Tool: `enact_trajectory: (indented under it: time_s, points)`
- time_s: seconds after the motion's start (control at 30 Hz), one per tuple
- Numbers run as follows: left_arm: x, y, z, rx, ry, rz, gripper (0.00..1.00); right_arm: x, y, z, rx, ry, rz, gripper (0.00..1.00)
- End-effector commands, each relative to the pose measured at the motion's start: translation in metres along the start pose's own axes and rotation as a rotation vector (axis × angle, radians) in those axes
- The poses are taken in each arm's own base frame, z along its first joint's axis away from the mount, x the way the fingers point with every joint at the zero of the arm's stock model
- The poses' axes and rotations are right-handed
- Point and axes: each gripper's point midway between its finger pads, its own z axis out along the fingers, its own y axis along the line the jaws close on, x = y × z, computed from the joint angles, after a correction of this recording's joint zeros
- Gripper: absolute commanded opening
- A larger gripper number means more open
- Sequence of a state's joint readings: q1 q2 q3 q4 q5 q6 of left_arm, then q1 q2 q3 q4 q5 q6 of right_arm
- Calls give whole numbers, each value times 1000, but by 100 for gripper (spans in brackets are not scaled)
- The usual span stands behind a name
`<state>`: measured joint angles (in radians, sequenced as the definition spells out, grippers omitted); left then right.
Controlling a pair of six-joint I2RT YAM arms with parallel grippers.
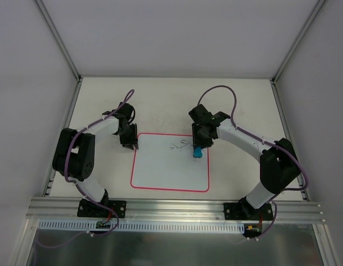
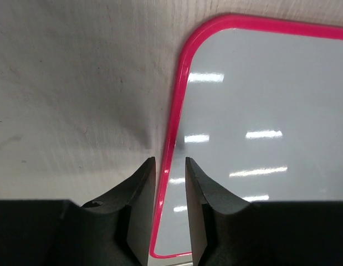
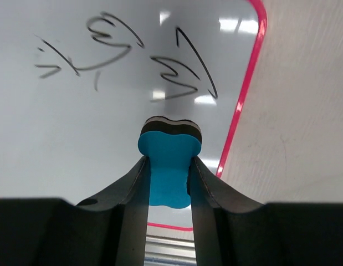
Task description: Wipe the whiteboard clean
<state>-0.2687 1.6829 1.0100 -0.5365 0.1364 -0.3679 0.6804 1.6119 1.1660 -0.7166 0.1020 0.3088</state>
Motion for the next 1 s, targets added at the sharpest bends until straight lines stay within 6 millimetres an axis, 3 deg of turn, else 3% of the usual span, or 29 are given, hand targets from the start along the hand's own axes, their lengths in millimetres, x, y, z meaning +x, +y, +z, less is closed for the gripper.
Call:
enact_trajectory:
  time_s: [0.0,0.1,0.3,0.43,0.77,0.97]
  points:
    - [-19,-3,-10,-10,-53,2,27,-28,8,-7,23,-64,-69,0]
    - [-20,-2,-4,-23,-41,3,25,-46,21,-2,30,-90,-88,0]
    - [-10,4,6,-42,1,-1,1,-65,66,10,-11,-109,-140,0]
    - [-7,6,6,-49,4,3,0,-64,95,20,-35,-101,-201,0]
    - [-4,8,7,-68,5,16,0,-54,144,58,-74,-41,-268,0]
    - [-3,11,9,-80,12,18,0,-48,146,78,-50,-4,-237,0]
